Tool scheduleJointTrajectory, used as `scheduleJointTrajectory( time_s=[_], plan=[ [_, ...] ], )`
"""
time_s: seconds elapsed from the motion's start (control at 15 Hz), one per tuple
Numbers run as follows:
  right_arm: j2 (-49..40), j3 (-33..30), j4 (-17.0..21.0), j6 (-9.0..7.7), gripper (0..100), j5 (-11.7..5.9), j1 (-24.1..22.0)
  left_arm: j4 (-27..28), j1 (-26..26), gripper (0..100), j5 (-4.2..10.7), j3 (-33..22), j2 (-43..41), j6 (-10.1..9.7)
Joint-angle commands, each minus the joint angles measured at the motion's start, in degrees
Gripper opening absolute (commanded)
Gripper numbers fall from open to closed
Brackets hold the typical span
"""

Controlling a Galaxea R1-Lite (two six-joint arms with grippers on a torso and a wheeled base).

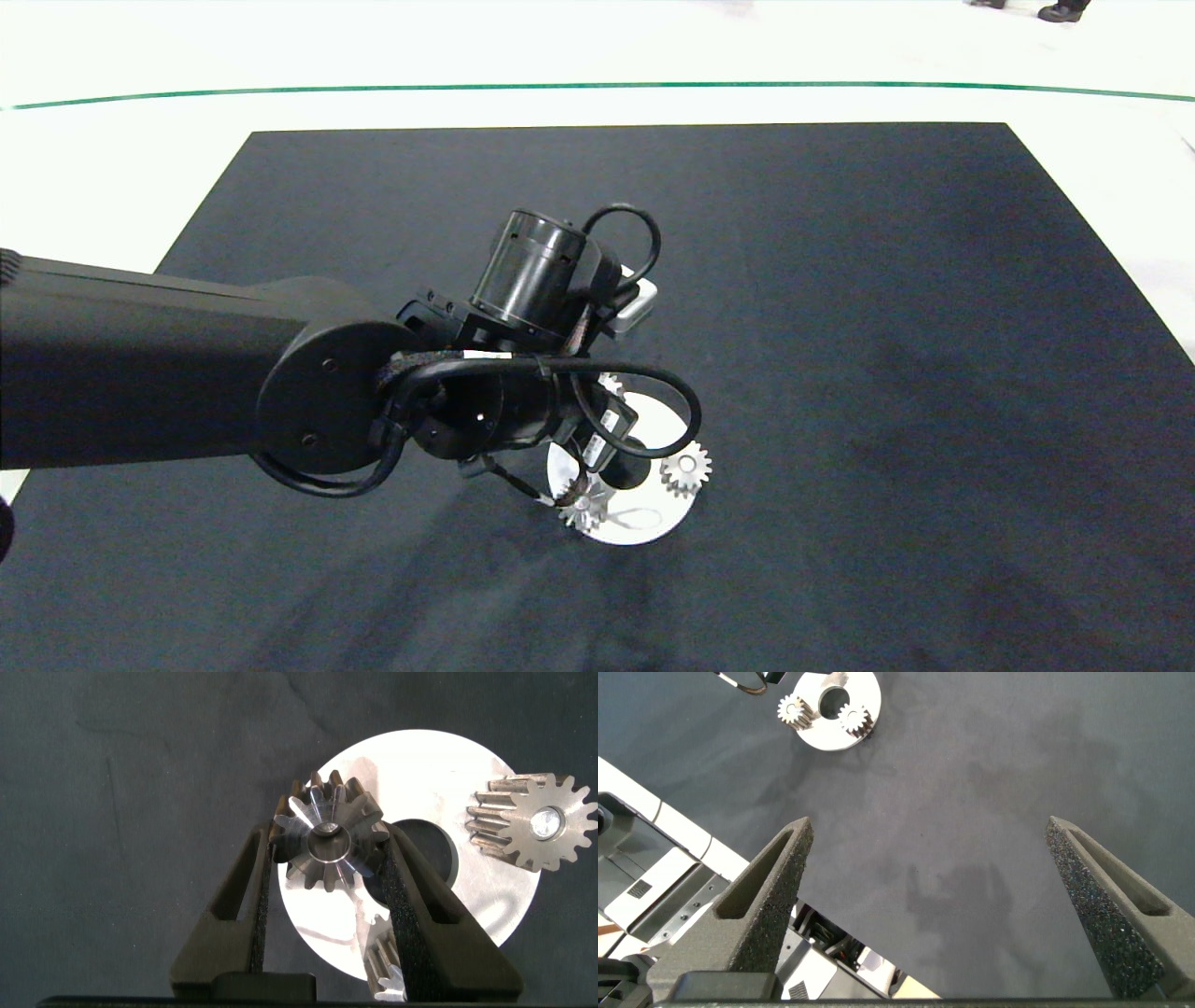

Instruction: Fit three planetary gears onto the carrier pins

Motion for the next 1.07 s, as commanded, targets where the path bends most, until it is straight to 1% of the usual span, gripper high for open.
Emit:
scheduleJointTrajectory(
  time_s=[0.07, 0.53, 0.6, 0.73, 0.93, 1.07],
  plan=[
    [0.1, 0.0, 0.3, 0.01, 100, -0.08, 0.0, 0.0, -0.1, 19, 0.13, -0.1, 0.1, 0.27],
    [0.0, 0.0, 0.3, 0.01, 100, -0.08, 0.0, 0.1, -0.3, 19, 0.13, -0.1, 0.2, 0.27],
    [0.0, -0.1, 0.3, 0.01, 100, -0.08, 0.0, 0.1, -0.3, 100, 0.13, -0.1, 0.1, 0.27],
    [-0.1, -0.1, 0.3, 0.01, 100, -0.08, 0.0, 0.1, -0.3, 100, 0.13, -0.1, 0.2, 0.35],
    [-0.1, 0.0, 0.3, 0.01, 100, -0.08, 0.0, 0.2, -0.3, 100, 0.13, -0.1, 0.2, 1.14],
    [-0.1, -0.1, 0.3, 0.01, 100, -0.08, 0.0, 0.2, -0.2, 100, 0.13, -0.2, 0.3, 1.14]
  ],
)
